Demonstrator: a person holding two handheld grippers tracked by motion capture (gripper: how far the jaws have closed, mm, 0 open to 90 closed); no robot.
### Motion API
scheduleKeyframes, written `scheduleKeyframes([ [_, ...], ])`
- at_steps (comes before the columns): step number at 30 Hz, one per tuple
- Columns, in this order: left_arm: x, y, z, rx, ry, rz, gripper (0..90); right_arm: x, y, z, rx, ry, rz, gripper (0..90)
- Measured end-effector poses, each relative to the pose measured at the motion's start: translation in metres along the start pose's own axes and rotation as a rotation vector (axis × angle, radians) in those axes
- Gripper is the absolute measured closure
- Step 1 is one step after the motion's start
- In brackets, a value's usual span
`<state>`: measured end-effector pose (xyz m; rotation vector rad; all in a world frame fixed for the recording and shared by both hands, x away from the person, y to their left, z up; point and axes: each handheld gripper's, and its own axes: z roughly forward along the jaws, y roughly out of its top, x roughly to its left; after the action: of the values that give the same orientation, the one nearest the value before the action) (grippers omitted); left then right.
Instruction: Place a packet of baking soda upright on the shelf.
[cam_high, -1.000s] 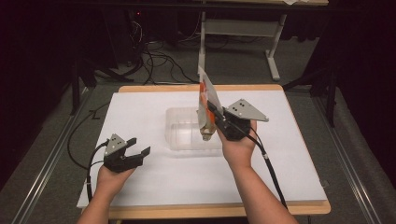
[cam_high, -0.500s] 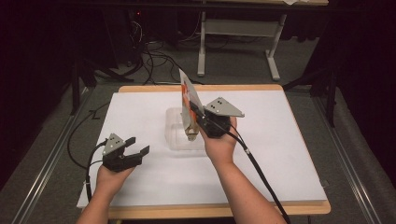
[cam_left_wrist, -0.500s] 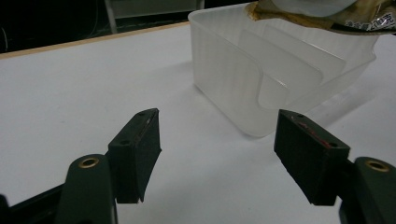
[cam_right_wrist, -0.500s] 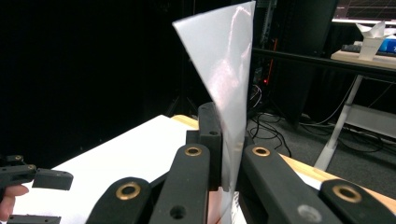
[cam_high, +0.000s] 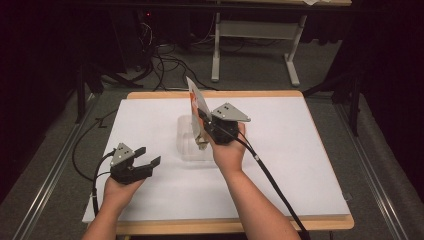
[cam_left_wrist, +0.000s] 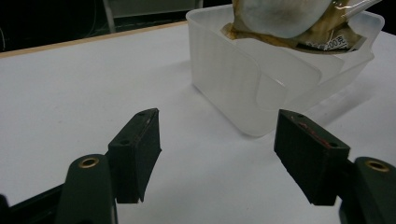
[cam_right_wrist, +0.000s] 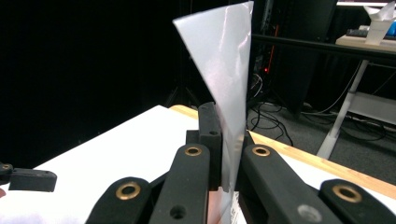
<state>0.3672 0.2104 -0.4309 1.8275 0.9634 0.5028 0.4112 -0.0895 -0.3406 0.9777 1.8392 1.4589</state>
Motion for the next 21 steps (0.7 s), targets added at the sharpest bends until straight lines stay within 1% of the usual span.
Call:
scheduleKeyframes([
  [2,0.0,0.0,0.0,0.002,-0.001,-0.001,31.9,0.0,-0.002,0.004,0.007,-0.001,0.009,90.0],
  [6,-0.001,0.0,0.001,0.007,-0.005,0.002,31.9,-0.002,-0.006,0.01,0.018,-0.01,0.0,90.0],
  [7,-0.001,0.0,0.001,0.007,-0.005,0.003,31.9,-0.001,-0.008,0.013,0.032,-0.02,0.0,90.0],
  [10,-0.002,-0.001,0.001,0.011,-0.006,0.007,31.8,-0.002,-0.011,0.016,0.035,-0.025,-0.01,90.0],
  [15,-0.002,-0.001,0.002,0.011,-0.008,0.006,31.8,-0.006,-0.016,0.026,0.045,-0.029,-0.007,90.0],
  [18,-0.001,-0.001,0.002,0.014,-0.009,0.007,31.8,-0.005,-0.018,0.028,0.049,-0.032,-0.006,90.0],
  [21,-0.002,-0.001,0.003,0.015,-0.01,0.008,31.8,-0.003,-0.024,0.032,0.049,-0.029,-0.02,90.0],
])
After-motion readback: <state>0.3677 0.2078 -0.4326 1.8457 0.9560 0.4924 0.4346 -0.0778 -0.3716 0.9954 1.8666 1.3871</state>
